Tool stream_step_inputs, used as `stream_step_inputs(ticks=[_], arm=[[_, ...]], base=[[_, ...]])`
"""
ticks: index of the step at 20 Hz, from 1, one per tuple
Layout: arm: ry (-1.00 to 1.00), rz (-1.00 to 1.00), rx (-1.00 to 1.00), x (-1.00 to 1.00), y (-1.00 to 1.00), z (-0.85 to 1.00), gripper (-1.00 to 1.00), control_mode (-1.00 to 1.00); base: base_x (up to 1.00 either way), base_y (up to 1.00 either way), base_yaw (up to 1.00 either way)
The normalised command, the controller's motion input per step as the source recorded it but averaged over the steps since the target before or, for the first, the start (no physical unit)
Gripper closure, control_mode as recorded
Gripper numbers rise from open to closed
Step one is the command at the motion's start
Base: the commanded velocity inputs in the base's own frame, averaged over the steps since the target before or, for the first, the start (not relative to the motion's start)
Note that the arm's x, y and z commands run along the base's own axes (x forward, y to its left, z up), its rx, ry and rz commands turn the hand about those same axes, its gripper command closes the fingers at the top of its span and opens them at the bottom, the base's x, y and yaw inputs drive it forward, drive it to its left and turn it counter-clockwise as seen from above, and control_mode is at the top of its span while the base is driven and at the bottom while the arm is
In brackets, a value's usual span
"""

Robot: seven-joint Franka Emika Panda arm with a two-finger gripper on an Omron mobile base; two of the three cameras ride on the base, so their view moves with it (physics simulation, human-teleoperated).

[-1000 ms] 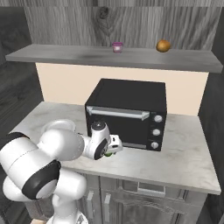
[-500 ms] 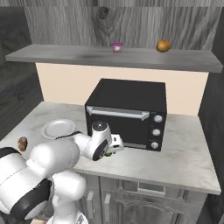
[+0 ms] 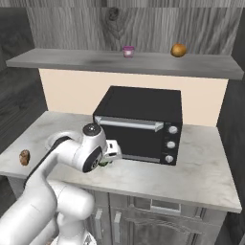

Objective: Pick the avocado and bread from the counter and place them on the plate. Then pick the jam from the cabinet and place it next to the plate. Lastly close the cabinet door.

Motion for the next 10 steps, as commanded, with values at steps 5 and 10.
stream_step_inputs(ticks=[5,10], arm=[[0.0,0.05,0.0,-0.11,1.0,0.27,1.0,-1.0],[0.0,0.08,0.0,0.0,1.0,0.13,1.0,-1.0]], base=[[0.0,0.0,0.0],[0.0,0.0,0.0]])
